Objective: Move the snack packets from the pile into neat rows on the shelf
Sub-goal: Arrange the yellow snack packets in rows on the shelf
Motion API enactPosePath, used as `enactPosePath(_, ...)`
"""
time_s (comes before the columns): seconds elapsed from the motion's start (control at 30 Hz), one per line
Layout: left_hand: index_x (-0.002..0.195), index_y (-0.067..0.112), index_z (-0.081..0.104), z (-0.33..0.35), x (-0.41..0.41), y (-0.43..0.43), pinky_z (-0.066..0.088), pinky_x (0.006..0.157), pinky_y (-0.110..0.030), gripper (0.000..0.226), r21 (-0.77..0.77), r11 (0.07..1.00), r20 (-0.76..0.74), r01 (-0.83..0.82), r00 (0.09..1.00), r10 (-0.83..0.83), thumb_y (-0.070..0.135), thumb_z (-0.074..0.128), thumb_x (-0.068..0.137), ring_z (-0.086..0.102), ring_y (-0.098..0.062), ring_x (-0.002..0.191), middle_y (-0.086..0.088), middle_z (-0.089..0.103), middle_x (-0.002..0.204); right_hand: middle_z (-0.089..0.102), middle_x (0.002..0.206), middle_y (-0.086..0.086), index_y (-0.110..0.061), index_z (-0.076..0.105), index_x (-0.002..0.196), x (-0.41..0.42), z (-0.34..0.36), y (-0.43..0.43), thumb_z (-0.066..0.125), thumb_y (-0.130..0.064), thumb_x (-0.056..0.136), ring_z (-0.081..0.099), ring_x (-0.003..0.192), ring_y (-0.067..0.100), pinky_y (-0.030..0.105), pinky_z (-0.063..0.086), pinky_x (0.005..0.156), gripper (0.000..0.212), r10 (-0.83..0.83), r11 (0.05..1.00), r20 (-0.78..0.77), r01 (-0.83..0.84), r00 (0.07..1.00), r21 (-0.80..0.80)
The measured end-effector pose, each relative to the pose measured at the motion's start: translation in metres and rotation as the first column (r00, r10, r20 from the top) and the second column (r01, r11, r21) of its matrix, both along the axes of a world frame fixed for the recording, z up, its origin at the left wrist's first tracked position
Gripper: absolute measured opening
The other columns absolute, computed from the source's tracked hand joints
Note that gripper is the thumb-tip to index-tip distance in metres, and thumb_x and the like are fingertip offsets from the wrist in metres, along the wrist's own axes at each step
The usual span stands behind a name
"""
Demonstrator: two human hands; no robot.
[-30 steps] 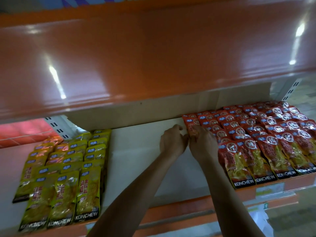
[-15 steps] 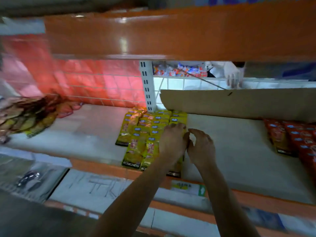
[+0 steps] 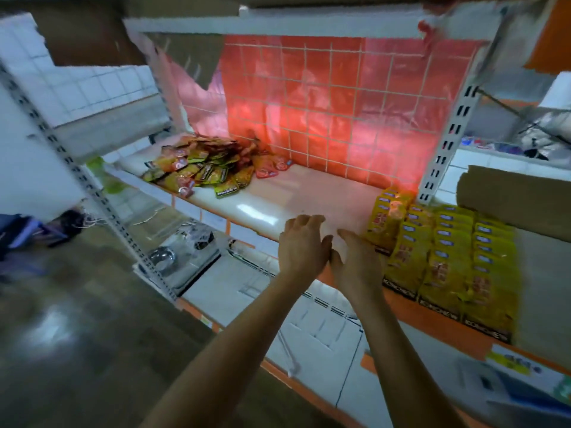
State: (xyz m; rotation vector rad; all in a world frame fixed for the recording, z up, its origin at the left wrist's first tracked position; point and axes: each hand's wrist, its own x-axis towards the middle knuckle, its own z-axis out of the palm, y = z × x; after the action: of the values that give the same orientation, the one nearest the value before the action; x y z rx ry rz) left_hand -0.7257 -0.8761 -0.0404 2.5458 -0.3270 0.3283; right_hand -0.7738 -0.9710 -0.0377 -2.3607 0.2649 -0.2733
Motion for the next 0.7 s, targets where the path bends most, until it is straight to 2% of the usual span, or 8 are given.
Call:
enactPosePath(0.3,0.137,0.016,0.049,-0.008,0.060,0.094,0.039,0.098,-0.040,0.050,0.029,0.982,-0.028,-0.187,0.982,0.188,0.034,0.060,0.091,0.044,-0.031,0.123,-0.009,0.054,0.133,0.048,0.144,0.003,-0.014,0.047,0.138,0.078,-0.009,0.081,0.058,-0.023,0.093,0.043,0.132,0.020,0.028,0.032,0.108,0.047,0.122,0.992,-0.029,-0.123,0.992,-0.034)
enactPosePath(0.43,0.136,0.012,0.049,-0.014,0.103,0.135,0.037,0.098,-0.039,0.050,0.092,0.959,-0.080,-0.268,0.958,0.275,0.037,0.055,0.093,0.044,-0.032,0.122,-0.011,0.053,0.132,0.055,0.136,0.006,-0.013,0.051,0.133,0.134,-0.018,0.116,0.057,-0.021,0.093,0.048,0.125,0.023,0.030,0.035,0.103,0.042,0.140,0.990,-0.027,-0.140,0.990,0.008)
enactPosePath(0.53,0.129,0.013,0.053,-0.016,0.143,0.160,0.039,0.092,-0.039,0.044,0.130,0.939,-0.121,-0.317,0.935,0.333,0.039,0.054,0.093,0.048,-0.033,0.116,-0.013,0.058,0.123,0.059,0.128,0.010,-0.011,0.052,0.131,0.183,-0.022,0.137,0.057,-0.021,0.092,0.053,0.118,0.028,0.035,0.040,0.099,0.040,0.138,0.990,-0.056,-0.136,0.989,0.041)
enactPosePath(0.63,0.121,0.011,0.053,-0.020,0.181,0.176,0.040,0.087,-0.039,0.040,0.181,0.917,-0.168,-0.356,0.907,0.385,0.039,0.052,0.093,0.053,-0.034,0.110,-0.014,0.061,0.116,0.060,0.123,0.012,-0.010,0.051,0.130,0.228,-0.024,0.149,0.056,-0.019,0.092,0.053,0.116,0.031,0.035,0.040,0.095,0.040,0.100,0.994,-0.107,-0.095,0.989,0.047)
enactPosePath(0.7,0.118,0.007,0.051,-0.023,0.201,0.180,0.041,0.085,-0.039,0.046,0.189,0.898,-0.202,-0.398,0.879,0.432,0.046,0.051,0.093,0.054,-0.035,0.108,-0.016,0.062,0.113,0.062,0.119,0.012,-0.014,0.052,0.129,0.253,-0.024,0.155,0.055,-0.018,0.091,0.054,0.113,0.033,0.035,0.042,0.091,0.039,0.057,0.996,-0.144,-0.047,0.988,0.073)
